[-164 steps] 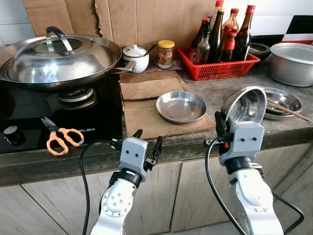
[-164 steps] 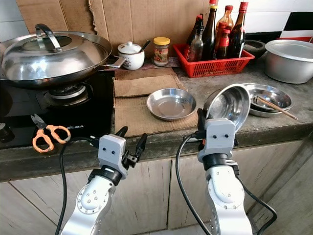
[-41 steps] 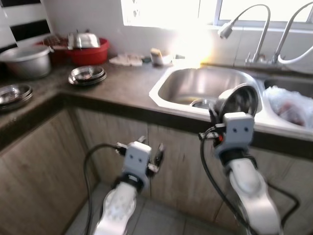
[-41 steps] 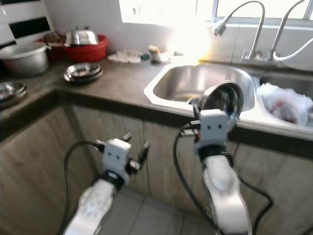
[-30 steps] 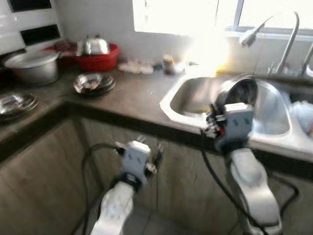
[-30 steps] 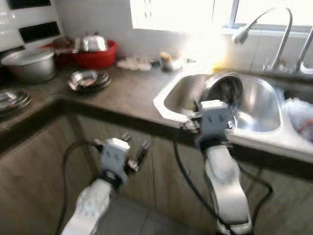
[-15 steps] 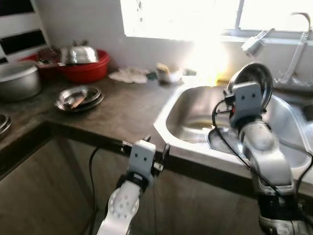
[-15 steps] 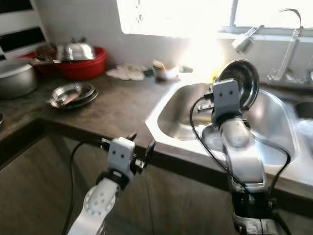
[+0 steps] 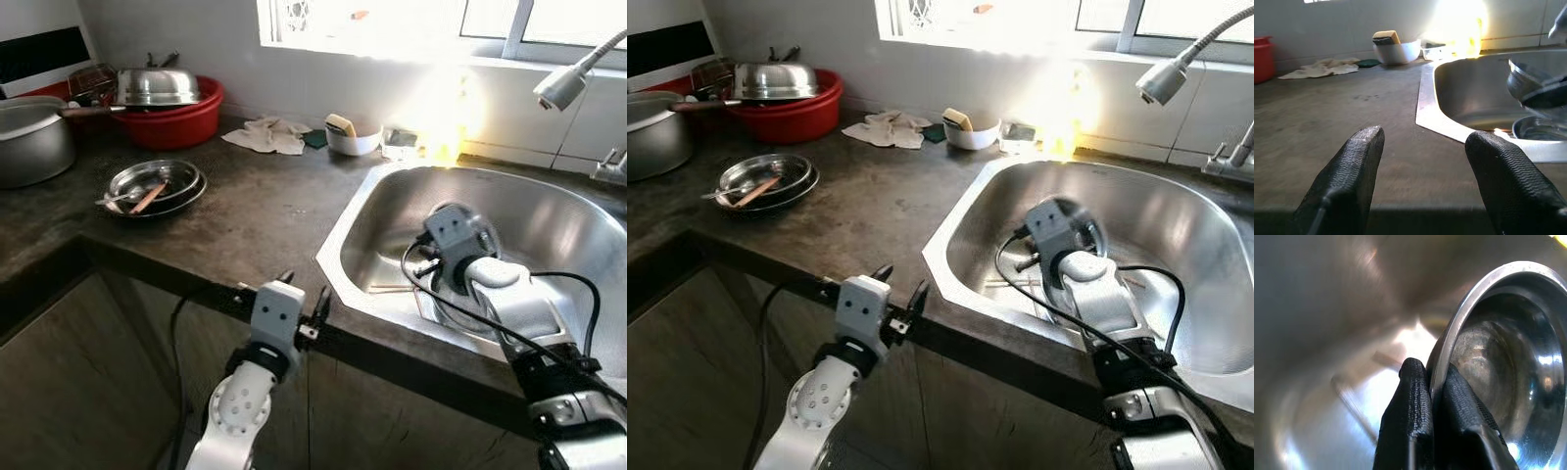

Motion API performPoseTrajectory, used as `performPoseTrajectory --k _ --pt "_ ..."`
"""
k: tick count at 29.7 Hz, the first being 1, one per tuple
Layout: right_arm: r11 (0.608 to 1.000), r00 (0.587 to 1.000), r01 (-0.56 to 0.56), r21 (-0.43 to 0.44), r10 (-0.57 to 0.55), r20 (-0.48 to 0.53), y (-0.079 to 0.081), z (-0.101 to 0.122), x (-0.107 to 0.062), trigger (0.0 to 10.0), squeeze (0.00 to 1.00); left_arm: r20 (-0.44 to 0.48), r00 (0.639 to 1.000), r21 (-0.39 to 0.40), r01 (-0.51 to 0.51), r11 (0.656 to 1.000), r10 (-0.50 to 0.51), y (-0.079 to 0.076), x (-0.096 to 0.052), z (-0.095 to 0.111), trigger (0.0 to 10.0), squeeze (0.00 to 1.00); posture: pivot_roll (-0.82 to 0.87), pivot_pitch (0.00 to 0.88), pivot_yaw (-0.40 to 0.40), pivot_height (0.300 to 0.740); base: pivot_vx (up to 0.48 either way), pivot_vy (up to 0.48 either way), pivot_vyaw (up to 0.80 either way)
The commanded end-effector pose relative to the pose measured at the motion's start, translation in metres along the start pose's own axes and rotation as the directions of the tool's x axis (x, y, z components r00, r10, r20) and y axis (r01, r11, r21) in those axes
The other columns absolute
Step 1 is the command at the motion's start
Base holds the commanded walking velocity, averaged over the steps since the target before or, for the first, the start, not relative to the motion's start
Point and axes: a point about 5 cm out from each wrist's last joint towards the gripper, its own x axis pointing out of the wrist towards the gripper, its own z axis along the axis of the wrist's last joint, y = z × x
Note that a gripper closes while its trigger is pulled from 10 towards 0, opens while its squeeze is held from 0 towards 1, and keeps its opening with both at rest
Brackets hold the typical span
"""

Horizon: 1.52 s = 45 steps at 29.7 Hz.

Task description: Kitchen organization

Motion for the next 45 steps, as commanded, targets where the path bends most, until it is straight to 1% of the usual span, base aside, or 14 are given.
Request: performPoseTrajectory --k 1,7,8,9,10,11,16,23,24,27,30,31,40,45 --pt "1.000 1.000 0.003 -0.028 -0.004 -0.023 -0.006 0.001 0.000 10.0 0.00 0.013 1.000 0.002 0.002 1.000 -0.002 -0.001 0.000 0.005 10.0 0.00 0.12 0.010 -0.036 0.740 0.000 0.000 0.00" --pt "0.999 0.997 -0.020 -0.039 0.017 -0.071 -0.006 -0.007 0.004 10.0 0.00 0.012 1.000 -0.004 0.006 1.000 -0.006 -0.003 -0.001 0.005 10.0 0.00 0.12 0.013 -0.039 0.740 0.000 0.000 0.00" --pt "0.999 0.996 -0.035 -0.040 0.032 -0.078 -0.005 -0.008 0.004 10.0 0.08 0.012 1.000 -0.005 0.006 1.000 -0.006 -0.004 -0.001 0.005 10.0 0.00 0.12 0.013 -0.040 0.740 0.000 0.000 0.00" --pt "0.998 0.996 -0.043 -0.043 0.039 -0.080 -0.003 -0.009 0.005 10.0 0.31 0.011 1.000 -0.005 0.006 1.000 -0.006 -0.004 -0.001 0.005 10.0 0.00 0.12 0.013 -0.040 0.740 0.000 0.000 0.00" --pt "0.998 0.996 -0.046 -0.043 0.043 -0.080 -0.003 -0.009 0.005 10.0 0.78 0.011 1.000 -0.005 0.006 1.000 -0.006 -0.004 -0.001 0.005 10.0 0.00 0.12 0.012 -0.041 0.740 0.000 0.000 0.00" --pt "0.998 0.996 -0.051 -0.045 0.047 -0.080 -0.002 -0.009 0.005 10.0 1.00 0.011 1.000 -0.005 0.006 1.000 -0.006 -0.004 -0.001 0.005 10.0 0.00 0.12 0.012 -0.042 0.740 0.000 0.000 0.00" --pt "0.999 0.999 -0.027 -0.031 0.027 -0.020 -0.001 0.000 0.003 10.0 1.00 0.009 1.000 -0.002 0.001 1.000 -0.001 -0.003 -0.002 0.004 10.0 0.00 0.12 0.005 -0.044 0.740 0.000 0.000 0.00" --pt "0.999 0.989 0.040 0.033 -0.044 0.141 0.005 0.019 -0.008 10.0 1.00 0.008 1.000 -0.002 0.002 1.000 -0.002 -0.004 -0.002 0.004 10.0 0.00 0.12 0.000 -0.043 0.740 0.000 0.000 0.00" --pt "0.993 0.960 0.080 0.087 -0.100 0.261 0.007 0.030 -0.019 10.0 0.00 0.005 1.000 0.000 0.002 1.000 -0.002 -0.004 -0.002 0.004 10.0 0.00 0.12 0.000 -0.042 0.740 0.000 0.000 0.00" --pt "0.976 0.892 0.105 0.191 -0.178 0.416 0.012 0.041 -0.038 10.0 0.00 0.001 1.000 0.002 0.003 1.000 -0.003 -0.004 -0.002 0.003 10.0 0.00 0.11 0.000 -0.038 0.740 0.000 0.000 0.00" --pt "0.960 0.839 0.101 0.260 -0.223 0.496 0.021 0.041 -0.053 10.0 0.00 -0.003 1.000 0.001 0.010 1.000 -0.010 -0.004 -0.002 0.002 10.0 0.00 0.10 0.000 -0.035 0.740 0.000 0.000 0.00" --pt "0.942 0.806 0.090 0.323 -0.259 0.532 0.028 0.038 -0.062 10.0 0.00 -0.005 1.000 -0.002 0.015 1.000 -0.015 -0.005 -0.003 0.001 10.0 0.00 0.10 0.000 -0.031 0.740 0.000 0.000 0.00" --pt "0.924 0.758 0.091 0.372 -0.306 0.576 0.057 0.019 -0.090 10.0 0.00 -0.007 1.000 -0.004 0.027 1.000 -0.027 -0.007 -0.003 0.000 10.0 0.00 0.09 0.000 -0.025 0.740 -0.028 0.000 0.00" --pt "0.916 0.765 0.065 0.397 -0.301 0.570 0.069 0.011 -0.097 10.0 0.00 -0.009 0.999 -0.006 0.034 0.999 -0.034 -0.007 -0.003 -0.001 10.0 0.00 0.09 0.000 -0.023 0.740 -0.277 0.000 0.00"
